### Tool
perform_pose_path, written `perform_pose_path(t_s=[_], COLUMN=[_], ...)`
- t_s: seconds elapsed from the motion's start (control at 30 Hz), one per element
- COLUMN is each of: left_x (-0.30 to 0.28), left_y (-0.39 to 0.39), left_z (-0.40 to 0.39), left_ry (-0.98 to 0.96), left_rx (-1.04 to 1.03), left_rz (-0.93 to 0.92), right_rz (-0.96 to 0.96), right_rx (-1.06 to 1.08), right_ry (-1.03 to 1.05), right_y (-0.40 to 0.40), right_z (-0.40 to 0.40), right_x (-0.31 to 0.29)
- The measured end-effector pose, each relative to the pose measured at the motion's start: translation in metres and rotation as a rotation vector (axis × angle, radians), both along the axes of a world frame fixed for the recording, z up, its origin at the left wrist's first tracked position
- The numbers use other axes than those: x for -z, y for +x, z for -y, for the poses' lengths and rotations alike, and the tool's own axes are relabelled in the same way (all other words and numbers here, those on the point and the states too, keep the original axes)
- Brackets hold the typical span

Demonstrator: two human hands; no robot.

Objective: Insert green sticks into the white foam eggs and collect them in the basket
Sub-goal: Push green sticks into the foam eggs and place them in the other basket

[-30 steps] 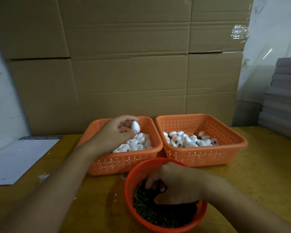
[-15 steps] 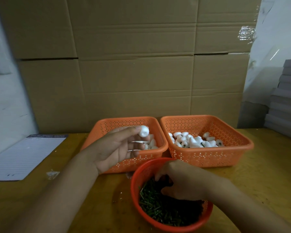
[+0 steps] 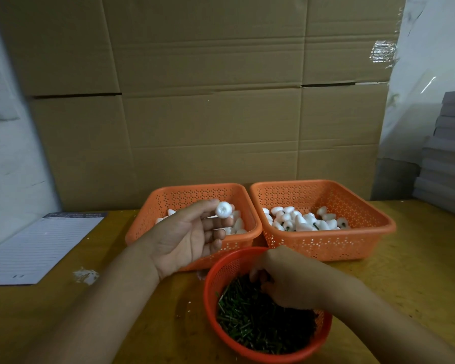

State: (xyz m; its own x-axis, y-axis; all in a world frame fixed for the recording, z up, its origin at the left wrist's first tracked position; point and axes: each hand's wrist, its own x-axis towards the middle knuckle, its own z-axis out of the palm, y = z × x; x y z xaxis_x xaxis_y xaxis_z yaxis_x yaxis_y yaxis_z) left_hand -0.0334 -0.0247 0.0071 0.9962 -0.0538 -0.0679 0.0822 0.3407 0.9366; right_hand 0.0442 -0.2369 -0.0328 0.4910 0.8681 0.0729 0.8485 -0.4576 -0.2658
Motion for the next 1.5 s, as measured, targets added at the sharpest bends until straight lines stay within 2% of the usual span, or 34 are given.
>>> perform_pose_path(t_s=[0.27,0.5,0.57,0.67,0.73,0.8,0.9,1.0,1.1,1.3,1.5], left_x=[0.004,0.003,0.003,0.002,0.004,0.004,0.001,-0.001,-0.003,-0.005,-0.005], left_y=[0.000,-0.005,-0.006,-0.006,-0.006,-0.006,-0.006,-0.007,-0.006,-0.004,-0.004], left_z=[0.002,0.008,0.011,0.014,0.014,0.014,0.016,0.016,0.014,0.011,0.011], left_ry=[0.034,0.202,0.322,0.622,0.792,0.838,0.661,0.348,0.136,-0.050,-0.111], left_rx=[-0.017,-0.104,-0.182,-0.347,-0.412,-0.426,-0.355,-0.211,-0.122,-0.038,-0.039], left_rz=[0.002,0.132,0.214,0.376,0.421,0.453,0.431,0.276,0.155,0.029,0.006], right_rz=[-0.046,-0.087,-0.107,-0.128,-0.143,-0.157,-0.157,-0.168,-0.219,-0.273,-0.268], right_rx=[0.015,0.018,0.016,0.017,0.019,0.011,0.002,0.002,0.026,0.036,0.091], right_ry=[0.043,0.004,0.006,0.009,0.018,0.036,0.073,0.102,0.106,0.163,0.126], right_y=[-0.004,-0.006,-0.008,-0.008,-0.008,-0.009,-0.009,-0.005,-0.002,-0.002,-0.002], right_z=[-0.002,0.000,0.000,-0.001,-0.001,-0.001,-0.001,-0.001,-0.001,-0.001,-0.002], right_x=[-0.003,-0.006,-0.008,-0.009,-0.009,-0.009,-0.010,-0.010,-0.009,-0.010,-0.012])
